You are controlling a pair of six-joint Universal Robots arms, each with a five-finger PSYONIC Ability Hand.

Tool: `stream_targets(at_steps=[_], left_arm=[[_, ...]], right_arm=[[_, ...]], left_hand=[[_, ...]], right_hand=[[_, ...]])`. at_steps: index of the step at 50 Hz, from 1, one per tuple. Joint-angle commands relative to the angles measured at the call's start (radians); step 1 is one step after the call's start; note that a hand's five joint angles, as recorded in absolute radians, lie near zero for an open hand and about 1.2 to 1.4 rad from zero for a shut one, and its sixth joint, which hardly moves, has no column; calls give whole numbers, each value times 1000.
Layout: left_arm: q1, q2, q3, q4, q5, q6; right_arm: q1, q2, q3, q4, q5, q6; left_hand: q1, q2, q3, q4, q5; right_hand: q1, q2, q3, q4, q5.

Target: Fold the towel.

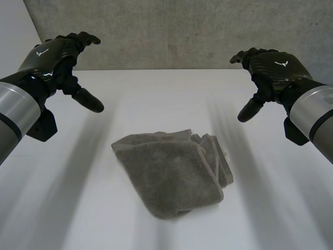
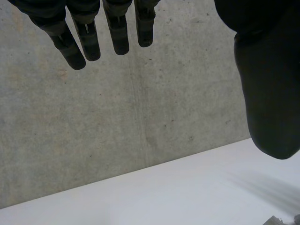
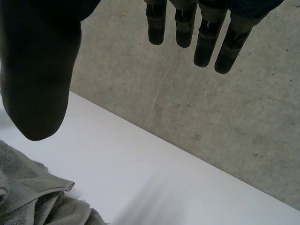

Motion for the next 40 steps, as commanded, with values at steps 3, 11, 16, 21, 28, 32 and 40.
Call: stream_targets(at_steps=[3, 11, 16, 21, 28, 32, 40], left_arm=[[-1, -1, -2, 3, 0, 1], [-2, -30, -13, 3, -1, 8], [-2, -27, -11, 3, -1, 11], [-2, -20, -2, 4, -3, 9], [-2, -21, -7, 4, -1, 6], [-12, -37, -43, 50, 0, -5], [-121, -147, 107, 159, -131, -86]], right_arm=[[1, -1, -2, 2, 2, 0], [1, 0, 6, -4, 2, 0], [1, 0, 4, -9, 2, -2], [1, 0, 4, -7, 2, -2], [1, 2, 4, -12, 2, -2], [-1, 6, 29, -59, -7, 17], [22, 42, 58, -135, -8, 18]], left_hand=[[-72, -72, -65, -76, -209], [-72, -72, -65, -76, -209], [-72, -72, -65, -76, -209], [-72, -72, -65, -76, -209], [-72, -72, -65, -76, -209], [-78, -78, -71, -82, -215], [-66, -66, -59, -70, -203]], right_hand=[[-50, -65, -63, -68, -56], [-50, -65, -63, -68, -56], [-50, -65, -63, -68, -56], [-50, -65, -63, -68, -56], [-50, -65, -63, -68, -56], [-50, -65, -63, -68, -56], [-50, -65, -63, -68, -56]])
